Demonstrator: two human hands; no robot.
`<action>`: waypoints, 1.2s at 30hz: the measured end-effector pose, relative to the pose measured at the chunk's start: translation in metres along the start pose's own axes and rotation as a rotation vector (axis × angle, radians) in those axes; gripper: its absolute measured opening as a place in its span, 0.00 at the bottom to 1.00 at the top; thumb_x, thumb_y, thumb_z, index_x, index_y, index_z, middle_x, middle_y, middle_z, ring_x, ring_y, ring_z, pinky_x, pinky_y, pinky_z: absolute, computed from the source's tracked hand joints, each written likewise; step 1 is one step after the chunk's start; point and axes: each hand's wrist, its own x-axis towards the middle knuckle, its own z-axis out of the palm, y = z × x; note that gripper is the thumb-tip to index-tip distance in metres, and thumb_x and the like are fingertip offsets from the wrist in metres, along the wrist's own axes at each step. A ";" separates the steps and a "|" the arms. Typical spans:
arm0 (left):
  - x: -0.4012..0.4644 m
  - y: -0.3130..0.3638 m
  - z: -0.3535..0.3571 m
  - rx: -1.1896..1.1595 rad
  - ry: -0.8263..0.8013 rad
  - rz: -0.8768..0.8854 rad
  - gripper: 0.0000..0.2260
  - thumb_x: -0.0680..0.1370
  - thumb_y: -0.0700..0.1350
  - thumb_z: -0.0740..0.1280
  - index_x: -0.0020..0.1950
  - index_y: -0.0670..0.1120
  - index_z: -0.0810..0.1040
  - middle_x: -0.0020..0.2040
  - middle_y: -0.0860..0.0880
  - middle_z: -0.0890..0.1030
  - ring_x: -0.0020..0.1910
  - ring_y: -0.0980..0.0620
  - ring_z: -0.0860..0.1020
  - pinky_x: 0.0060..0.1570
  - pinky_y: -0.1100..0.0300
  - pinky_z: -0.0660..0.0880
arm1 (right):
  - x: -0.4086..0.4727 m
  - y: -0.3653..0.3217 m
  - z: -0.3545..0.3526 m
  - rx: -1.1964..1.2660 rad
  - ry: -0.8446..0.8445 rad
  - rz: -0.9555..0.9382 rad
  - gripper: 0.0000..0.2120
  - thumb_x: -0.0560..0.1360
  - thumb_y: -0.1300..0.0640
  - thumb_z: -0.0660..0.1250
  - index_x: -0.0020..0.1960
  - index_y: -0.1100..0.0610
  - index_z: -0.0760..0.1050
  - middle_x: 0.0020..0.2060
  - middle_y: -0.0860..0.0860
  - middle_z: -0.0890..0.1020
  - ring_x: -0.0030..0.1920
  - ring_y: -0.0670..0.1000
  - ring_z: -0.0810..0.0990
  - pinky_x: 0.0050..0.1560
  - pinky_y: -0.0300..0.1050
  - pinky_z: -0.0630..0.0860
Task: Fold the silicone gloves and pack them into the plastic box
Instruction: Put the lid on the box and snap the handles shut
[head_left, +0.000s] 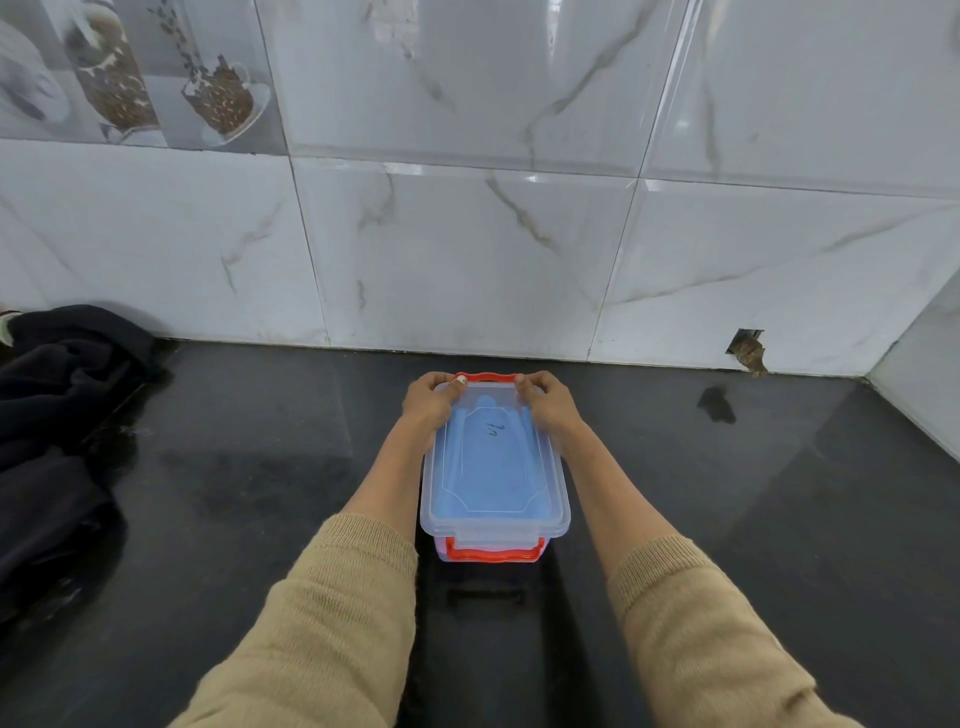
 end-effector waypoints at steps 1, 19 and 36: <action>0.000 0.000 0.000 0.002 0.001 0.004 0.07 0.79 0.48 0.66 0.52 0.46 0.75 0.50 0.47 0.78 0.49 0.50 0.76 0.49 0.57 0.72 | 0.000 0.000 0.000 -0.003 0.001 -0.003 0.10 0.80 0.49 0.60 0.50 0.57 0.71 0.46 0.52 0.77 0.49 0.50 0.75 0.54 0.44 0.71; -0.023 0.004 -0.006 0.181 0.267 0.423 0.07 0.76 0.39 0.70 0.54 0.42 0.80 0.50 0.46 0.82 0.48 0.52 0.78 0.51 0.63 0.72 | -0.023 -0.007 -0.005 -0.157 0.176 -0.232 0.11 0.78 0.57 0.64 0.58 0.61 0.77 0.54 0.54 0.82 0.55 0.49 0.78 0.56 0.37 0.70; -0.124 -0.039 -0.029 0.194 0.253 0.493 0.10 0.79 0.43 0.66 0.57 0.42 0.81 0.54 0.47 0.83 0.51 0.54 0.80 0.47 0.68 0.76 | -0.114 0.014 -0.019 -0.187 0.108 -0.287 0.16 0.81 0.59 0.59 0.67 0.59 0.73 0.67 0.54 0.75 0.68 0.53 0.72 0.63 0.37 0.69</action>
